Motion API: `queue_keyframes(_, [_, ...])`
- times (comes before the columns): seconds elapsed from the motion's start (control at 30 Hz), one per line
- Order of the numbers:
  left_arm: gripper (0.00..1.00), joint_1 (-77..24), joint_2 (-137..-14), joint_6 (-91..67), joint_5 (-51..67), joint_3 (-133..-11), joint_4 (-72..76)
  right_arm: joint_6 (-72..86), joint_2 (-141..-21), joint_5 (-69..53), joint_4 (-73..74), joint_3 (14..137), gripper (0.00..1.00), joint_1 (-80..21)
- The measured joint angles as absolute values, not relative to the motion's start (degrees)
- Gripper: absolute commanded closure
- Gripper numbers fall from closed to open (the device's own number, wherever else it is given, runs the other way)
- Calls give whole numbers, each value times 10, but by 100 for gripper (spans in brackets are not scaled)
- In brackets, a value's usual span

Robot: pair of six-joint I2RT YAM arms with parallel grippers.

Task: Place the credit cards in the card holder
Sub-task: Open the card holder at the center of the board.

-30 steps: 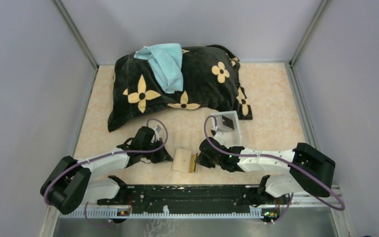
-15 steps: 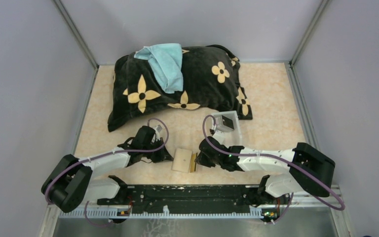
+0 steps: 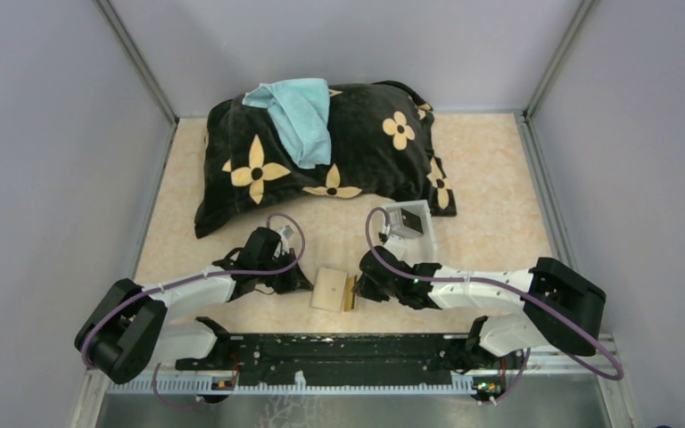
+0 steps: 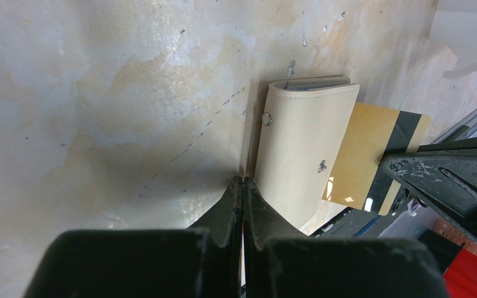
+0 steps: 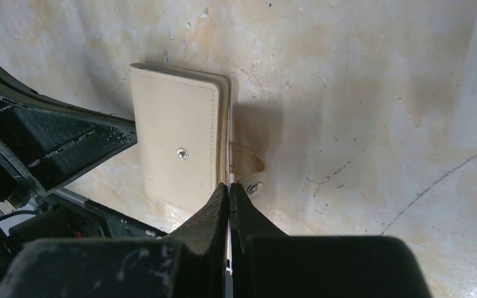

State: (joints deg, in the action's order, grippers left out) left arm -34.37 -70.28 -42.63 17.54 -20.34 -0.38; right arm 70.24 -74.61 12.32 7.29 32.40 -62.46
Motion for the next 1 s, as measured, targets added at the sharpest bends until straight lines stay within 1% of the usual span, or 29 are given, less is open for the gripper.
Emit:
queue_keyframes(0.73, [100,-344,-703,-426,175,-203,-4,690,-738,123,76,331,100,-625])
queue_keyframes(1.0, [100,-344,-704,-426,176,-203,-3,690,-741,121,52,331,100,-624])
